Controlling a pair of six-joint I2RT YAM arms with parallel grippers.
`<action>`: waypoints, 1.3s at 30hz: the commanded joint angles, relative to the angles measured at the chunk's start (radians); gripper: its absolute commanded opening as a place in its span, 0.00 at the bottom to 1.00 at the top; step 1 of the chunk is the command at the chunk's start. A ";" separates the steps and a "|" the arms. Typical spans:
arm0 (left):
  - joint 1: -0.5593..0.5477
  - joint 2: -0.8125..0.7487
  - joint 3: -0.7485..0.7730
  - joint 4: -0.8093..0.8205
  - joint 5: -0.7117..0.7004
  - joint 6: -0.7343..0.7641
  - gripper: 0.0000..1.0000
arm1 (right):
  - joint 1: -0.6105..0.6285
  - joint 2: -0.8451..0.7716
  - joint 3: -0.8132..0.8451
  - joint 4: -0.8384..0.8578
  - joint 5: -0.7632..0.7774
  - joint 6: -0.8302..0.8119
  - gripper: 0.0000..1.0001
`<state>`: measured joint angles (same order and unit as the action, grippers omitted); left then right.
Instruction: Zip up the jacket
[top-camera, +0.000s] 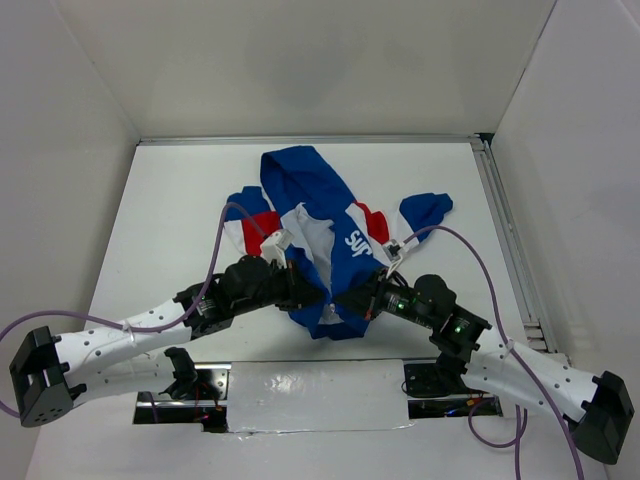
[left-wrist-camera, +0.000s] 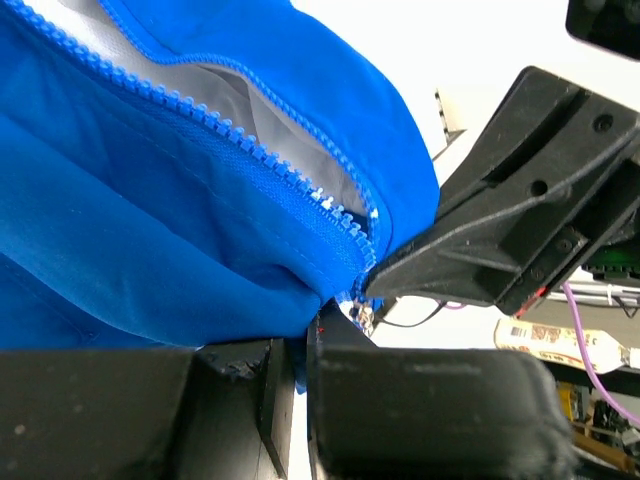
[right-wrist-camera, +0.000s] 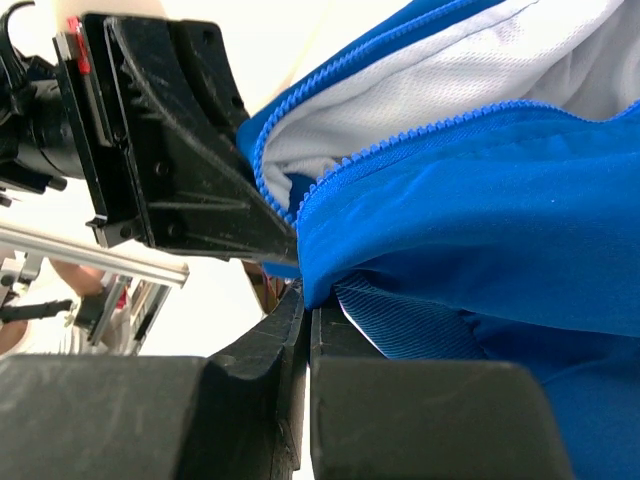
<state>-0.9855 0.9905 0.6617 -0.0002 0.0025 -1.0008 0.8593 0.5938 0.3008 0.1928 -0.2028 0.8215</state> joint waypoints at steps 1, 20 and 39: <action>-0.007 -0.004 0.019 0.037 -0.045 -0.021 0.00 | -0.005 0.006 0.012 0.028 -0.046 -0.001 0.00; -0.024 0.004 0.033 0.028 -0.065 -0.050 0.00 | -0.006 0.037 0.023 -0.007 0.080 0.045 0.00; -0.024 0.002 0.061 -0.030 -0.056 -0.087 0.00 | -0.006 0.017 -0.005 0.036 0.095 0.041 0.00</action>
<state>-1.0042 1.0065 0.6685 -0.0326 -0.0471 -1.0592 0.8581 0.6300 0.3008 0.1852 -0.1158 0.8669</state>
